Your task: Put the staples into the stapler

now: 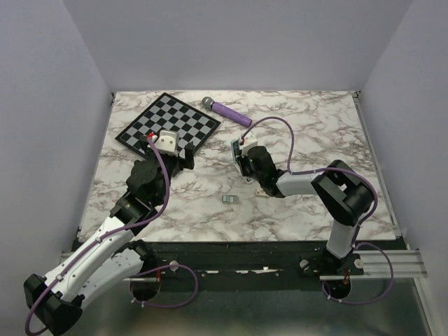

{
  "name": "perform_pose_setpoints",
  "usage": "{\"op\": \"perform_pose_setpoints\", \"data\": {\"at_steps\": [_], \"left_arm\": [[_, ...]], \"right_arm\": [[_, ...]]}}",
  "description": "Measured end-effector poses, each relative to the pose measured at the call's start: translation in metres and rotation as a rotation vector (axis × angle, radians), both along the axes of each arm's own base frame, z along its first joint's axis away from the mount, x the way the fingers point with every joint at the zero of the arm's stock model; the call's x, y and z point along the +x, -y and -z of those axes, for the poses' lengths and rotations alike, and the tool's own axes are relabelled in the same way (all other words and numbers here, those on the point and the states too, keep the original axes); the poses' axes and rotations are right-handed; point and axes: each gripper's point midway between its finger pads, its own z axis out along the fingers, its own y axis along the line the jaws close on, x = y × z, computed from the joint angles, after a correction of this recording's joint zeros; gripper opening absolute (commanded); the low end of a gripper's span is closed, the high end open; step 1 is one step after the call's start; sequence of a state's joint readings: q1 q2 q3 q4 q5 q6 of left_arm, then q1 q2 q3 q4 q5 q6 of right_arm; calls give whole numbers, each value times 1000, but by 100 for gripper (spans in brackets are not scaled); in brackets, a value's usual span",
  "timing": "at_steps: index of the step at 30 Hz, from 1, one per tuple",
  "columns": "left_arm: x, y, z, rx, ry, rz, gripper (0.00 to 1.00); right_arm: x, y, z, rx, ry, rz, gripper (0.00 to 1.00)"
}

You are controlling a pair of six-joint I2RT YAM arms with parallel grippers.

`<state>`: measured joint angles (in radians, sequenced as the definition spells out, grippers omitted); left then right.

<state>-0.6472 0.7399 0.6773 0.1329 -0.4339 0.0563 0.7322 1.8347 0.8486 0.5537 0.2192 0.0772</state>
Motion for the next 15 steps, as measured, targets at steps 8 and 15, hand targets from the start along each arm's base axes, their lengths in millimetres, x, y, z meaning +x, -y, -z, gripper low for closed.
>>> {"op": "perform_pose_setpoints", "data": {"at_steps": [8,15], "left_arm": [[0,0,1,1,-1,0,99],[0,0,1,2,-2,0,99]], "right_arm": [[0,0,-2,5,4,1,42],[-1,1,-18,29,26,3,59]]}}
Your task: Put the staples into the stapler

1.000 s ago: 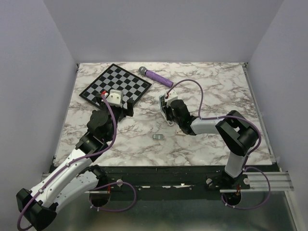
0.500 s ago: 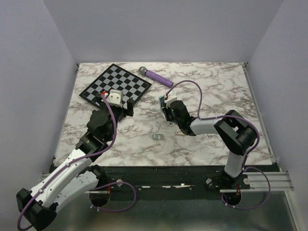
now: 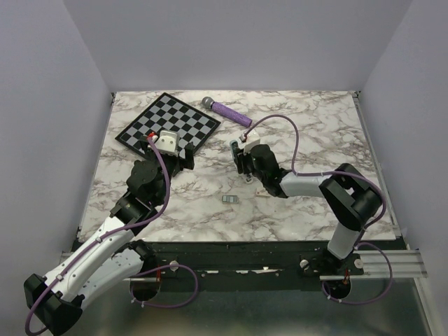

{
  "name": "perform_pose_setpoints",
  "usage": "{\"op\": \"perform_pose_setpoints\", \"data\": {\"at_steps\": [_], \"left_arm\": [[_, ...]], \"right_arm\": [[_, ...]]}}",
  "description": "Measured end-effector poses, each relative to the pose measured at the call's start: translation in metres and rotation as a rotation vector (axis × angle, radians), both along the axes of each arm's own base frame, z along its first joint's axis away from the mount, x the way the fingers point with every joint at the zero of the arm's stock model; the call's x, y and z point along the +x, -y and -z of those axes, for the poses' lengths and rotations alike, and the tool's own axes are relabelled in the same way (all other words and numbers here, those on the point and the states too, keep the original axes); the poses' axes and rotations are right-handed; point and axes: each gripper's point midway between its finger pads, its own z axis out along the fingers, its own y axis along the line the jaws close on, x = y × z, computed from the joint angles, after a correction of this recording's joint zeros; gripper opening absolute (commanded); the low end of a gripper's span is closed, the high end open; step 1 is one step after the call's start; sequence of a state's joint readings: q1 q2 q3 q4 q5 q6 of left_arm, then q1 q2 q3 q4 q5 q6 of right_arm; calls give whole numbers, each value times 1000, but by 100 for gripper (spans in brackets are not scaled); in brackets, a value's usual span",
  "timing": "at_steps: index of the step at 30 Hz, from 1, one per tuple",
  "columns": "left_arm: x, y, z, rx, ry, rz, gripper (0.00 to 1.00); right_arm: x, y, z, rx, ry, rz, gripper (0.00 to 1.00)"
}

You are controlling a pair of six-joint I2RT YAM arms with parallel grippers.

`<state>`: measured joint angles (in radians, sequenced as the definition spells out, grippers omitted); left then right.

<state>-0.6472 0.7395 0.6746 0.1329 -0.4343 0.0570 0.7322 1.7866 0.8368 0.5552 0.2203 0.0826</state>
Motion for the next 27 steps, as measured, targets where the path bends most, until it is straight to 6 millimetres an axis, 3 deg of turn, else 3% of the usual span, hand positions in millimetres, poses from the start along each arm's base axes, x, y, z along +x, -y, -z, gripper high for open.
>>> {"op": "perform_pose_setpoints", "data": {"at_steps": [1,4,12,22,27], "left_arm": [[0,0,0,0,0,0,99],[0,0,0,0,0,0,99],[0,-1,0,-2,-1,-6,99],[2,-14,0,-25,-4,-77,99],[-1,-31,-3,-51,22,-151,99]], "right_arm": [[0,0,-6,9,6,1,69],[-3,2,-22,39,10,10,78],[-19,4,-51,36,-86,24,84],[-87,-29,-35,-120,-265,-143,81],[-100,-56,-19,-179,-325,-233,75]]}}
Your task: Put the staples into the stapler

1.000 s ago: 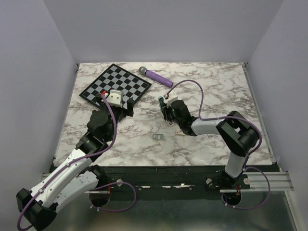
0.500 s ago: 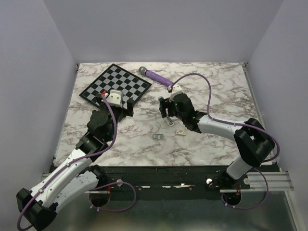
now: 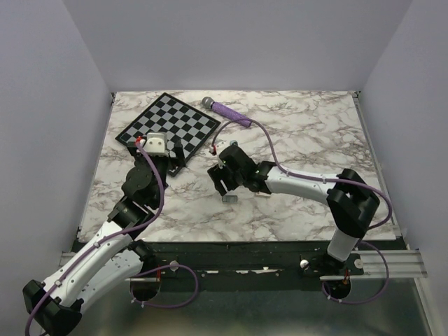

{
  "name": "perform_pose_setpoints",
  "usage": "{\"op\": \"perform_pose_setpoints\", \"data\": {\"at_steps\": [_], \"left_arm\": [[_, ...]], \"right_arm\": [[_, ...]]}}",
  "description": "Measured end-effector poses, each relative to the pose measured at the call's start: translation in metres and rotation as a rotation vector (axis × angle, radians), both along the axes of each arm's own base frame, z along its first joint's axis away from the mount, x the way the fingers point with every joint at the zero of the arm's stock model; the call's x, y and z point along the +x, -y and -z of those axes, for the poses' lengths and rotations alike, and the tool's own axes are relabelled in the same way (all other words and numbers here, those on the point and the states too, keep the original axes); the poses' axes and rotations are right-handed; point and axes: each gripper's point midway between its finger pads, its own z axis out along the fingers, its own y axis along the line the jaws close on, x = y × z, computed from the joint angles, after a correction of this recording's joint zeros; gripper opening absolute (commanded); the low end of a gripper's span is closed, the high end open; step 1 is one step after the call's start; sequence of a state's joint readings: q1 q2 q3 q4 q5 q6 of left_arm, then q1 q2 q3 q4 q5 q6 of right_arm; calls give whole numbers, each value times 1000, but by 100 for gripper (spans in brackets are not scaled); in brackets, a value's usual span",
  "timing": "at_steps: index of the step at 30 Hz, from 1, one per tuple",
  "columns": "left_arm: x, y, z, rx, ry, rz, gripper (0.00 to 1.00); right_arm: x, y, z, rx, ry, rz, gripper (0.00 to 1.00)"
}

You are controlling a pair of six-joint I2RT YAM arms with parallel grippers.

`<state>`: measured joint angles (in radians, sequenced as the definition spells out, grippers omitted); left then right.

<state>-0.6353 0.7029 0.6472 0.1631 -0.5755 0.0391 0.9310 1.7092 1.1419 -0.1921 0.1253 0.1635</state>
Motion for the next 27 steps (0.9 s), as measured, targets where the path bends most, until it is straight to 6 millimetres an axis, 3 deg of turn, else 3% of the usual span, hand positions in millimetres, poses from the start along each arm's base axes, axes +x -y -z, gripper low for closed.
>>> {"op": "perform_pose_setpoints", "data": {"at_steps": [5,14,27], "left_arm": [[-5,-15,-6,-33,39,-56,99],[-5,-24,-10,-49,58,-93,99],[-3,-24,-8,-45,53,-95,99]], "right_arm": [[-6,-18,25,-64,-57,-78,67],[-20,-36,53,-151,-127,-205,58],[-54,-15,68,-256,-241,-325,55]]}}
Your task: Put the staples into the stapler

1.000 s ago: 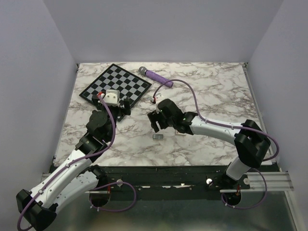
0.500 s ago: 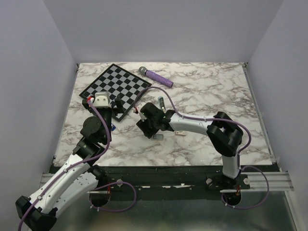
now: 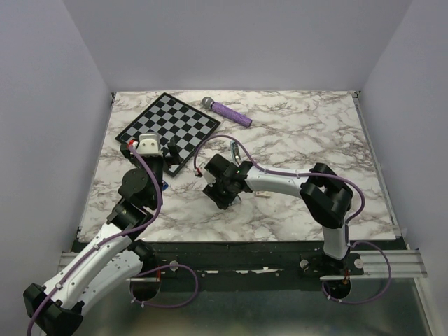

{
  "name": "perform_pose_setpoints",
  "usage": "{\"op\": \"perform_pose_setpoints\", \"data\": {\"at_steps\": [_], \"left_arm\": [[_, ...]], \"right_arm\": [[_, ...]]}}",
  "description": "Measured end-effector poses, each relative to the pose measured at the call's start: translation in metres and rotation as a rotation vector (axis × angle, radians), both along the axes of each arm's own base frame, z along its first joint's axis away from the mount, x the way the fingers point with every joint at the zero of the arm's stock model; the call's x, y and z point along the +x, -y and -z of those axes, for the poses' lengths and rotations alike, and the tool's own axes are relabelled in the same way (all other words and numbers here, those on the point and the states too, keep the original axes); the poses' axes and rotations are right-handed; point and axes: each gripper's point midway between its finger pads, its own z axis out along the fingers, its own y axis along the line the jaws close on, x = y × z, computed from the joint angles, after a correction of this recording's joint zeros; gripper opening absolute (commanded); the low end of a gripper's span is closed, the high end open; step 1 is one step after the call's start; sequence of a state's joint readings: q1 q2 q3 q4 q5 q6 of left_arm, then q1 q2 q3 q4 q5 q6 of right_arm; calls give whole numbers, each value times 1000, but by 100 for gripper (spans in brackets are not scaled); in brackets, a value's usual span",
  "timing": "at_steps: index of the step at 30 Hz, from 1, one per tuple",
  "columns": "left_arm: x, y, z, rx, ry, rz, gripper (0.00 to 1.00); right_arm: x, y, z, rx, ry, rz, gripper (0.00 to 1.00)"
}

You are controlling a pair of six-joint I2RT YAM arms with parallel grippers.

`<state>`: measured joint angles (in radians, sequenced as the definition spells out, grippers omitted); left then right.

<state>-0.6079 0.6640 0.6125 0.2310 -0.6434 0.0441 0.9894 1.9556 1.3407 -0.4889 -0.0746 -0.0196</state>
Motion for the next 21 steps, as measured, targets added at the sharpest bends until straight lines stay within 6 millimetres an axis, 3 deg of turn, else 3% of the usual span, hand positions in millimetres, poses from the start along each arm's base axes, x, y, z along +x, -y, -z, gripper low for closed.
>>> {"op": "perform_pose_setpoints", "data": {"at_steps": [5,14,17,21], "left_arm": [[1,1,2,4,-5,0,99],[2,2,4,9,-13,0,99],[2,2,4,9,-13,0,99],[2,2,5,10,-13,0,99]], "right_arm": [[-5,8,-8,-13,-4,-15,55],[10,16,-63,49,124,73,49],[12,24,-64,34,131,132,49],[8,42,-47,-20,100,199,46]]}}
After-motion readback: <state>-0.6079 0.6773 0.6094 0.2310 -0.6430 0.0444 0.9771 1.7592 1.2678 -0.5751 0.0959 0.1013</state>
